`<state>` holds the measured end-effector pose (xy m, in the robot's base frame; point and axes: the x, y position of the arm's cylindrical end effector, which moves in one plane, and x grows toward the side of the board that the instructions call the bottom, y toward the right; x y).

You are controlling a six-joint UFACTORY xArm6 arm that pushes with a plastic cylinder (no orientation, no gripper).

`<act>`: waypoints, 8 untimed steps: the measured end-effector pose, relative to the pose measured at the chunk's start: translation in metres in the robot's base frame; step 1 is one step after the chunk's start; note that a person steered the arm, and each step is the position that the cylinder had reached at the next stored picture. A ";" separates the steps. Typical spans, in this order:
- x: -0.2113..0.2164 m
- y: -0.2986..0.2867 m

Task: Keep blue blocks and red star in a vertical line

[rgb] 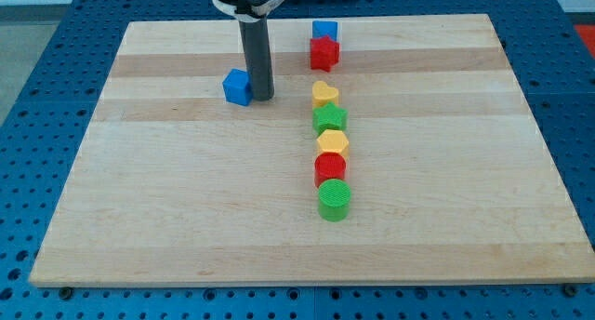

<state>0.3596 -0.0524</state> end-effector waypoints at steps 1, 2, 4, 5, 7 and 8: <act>-0.014 0.081; -0.028 0.091; -0.051 0.140; -0.077 0.107; -0.068 0.012; -0.065 0.012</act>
<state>0.2949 -0.0402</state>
